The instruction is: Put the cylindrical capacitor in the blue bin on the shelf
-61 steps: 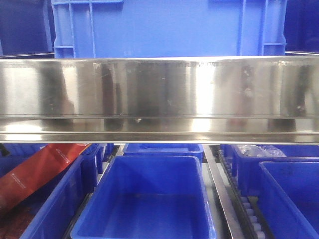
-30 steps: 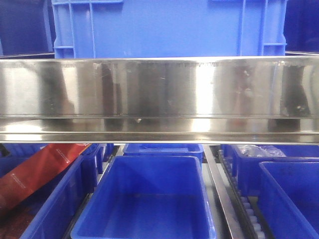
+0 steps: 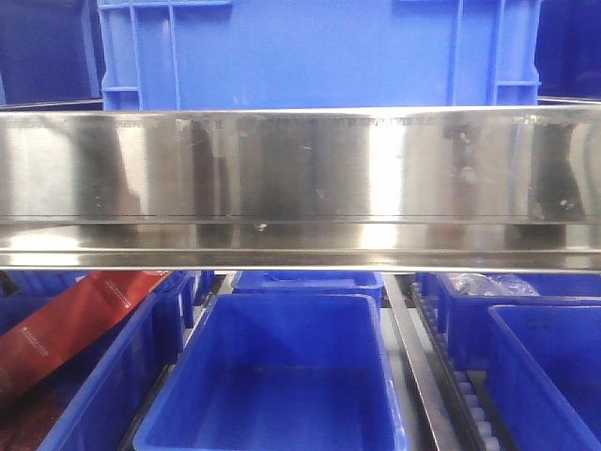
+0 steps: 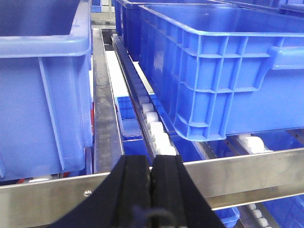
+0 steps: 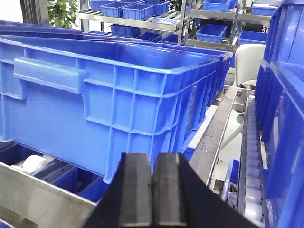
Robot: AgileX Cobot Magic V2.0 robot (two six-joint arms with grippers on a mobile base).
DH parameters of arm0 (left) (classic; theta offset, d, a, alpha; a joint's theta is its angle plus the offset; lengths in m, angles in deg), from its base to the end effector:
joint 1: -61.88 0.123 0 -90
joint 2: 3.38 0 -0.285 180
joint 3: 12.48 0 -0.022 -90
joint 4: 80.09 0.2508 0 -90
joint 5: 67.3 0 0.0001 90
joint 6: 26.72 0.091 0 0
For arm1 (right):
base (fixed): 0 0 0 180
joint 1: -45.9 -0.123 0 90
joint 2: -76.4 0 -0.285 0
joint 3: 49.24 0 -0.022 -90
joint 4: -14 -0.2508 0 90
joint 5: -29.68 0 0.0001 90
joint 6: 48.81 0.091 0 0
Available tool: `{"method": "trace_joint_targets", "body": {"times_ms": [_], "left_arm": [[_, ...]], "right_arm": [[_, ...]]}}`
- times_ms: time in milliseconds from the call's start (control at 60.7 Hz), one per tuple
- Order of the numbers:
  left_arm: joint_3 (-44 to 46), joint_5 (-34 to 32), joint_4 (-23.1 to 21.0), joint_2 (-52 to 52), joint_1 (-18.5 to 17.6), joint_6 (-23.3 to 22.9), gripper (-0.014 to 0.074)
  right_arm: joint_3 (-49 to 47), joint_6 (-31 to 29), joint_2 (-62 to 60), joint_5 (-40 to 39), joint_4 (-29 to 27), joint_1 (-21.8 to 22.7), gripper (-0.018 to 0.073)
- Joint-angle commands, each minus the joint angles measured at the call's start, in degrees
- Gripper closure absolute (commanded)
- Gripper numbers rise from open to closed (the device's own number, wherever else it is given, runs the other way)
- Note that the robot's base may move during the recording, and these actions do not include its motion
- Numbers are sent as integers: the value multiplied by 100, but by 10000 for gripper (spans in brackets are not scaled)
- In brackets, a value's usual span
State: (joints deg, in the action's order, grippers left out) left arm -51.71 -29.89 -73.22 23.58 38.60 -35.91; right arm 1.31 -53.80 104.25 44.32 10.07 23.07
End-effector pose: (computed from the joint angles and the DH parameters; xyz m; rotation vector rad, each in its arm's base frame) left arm 0.0530 -0.0156 0.3525 0.2564 1.7940 -0.2699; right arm 0.0732 0.0325 0.3232 -0.3526 1.5933 0.3046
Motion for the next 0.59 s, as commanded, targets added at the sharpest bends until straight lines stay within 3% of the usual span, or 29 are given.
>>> {"method": "trace_joint_targets", "body": {"times_ms": [0, 297, 577], "left_arm": [[-12, -106, 7, -5, 29, -51, 707], [-94, -160, -36, -5, 58, -51, 707], [-1119, -1199, -184, -751, 1206, 313, 707]], "right_arm": [[34, -48, -23, -141, 57, 35, 703], [34, -48, -23, -141, 57, 35, 703], [34, -48, -23, -141, 57, 35, 703]]}}
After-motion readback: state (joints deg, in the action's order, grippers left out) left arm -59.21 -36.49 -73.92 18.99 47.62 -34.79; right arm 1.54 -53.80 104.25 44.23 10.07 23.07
